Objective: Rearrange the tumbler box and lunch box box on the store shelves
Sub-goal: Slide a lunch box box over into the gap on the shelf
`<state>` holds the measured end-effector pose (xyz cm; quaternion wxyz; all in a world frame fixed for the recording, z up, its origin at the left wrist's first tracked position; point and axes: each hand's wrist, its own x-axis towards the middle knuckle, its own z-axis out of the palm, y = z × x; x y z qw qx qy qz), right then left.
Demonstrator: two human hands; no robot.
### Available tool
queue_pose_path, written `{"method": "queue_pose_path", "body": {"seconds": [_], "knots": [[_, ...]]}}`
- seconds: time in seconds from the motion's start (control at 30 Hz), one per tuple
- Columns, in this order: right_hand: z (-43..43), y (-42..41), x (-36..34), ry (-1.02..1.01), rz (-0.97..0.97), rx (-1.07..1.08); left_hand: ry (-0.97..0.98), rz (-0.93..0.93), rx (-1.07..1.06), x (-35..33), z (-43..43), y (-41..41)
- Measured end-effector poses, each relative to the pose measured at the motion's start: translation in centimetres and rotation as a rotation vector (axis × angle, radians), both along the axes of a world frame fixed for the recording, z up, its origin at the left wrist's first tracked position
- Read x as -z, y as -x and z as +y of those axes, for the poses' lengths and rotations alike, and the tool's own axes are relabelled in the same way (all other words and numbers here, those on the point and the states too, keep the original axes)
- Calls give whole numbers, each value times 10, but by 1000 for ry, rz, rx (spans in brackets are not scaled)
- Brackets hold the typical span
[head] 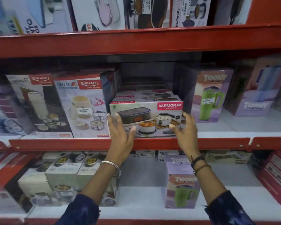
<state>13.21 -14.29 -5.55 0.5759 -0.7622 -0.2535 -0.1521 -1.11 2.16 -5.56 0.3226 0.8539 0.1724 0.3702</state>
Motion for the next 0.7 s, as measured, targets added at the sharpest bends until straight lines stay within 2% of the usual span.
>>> {"method": "queue_pose_path", "body": {"seconds": [0.17, 0.27, 0.47, 0.6, 0.7], "knots": [[3, 2, 4, 88, -22, 19, -191, 23, -10, 21, 6, -9], [4, 3, 3, 159, -17, 63, -204, 74, -19, 27, 8, -12], [6, 4, -2, 315, -59, 195, -276, 183, -187, 27, 4, -17], [-1, 4, 1, 283, -64, 112, -222, 121, -180, 27, -6, -11], [-17, 16, 10, 87, -55, 37, -179, -18, -111, 34, -21, -2]]}}
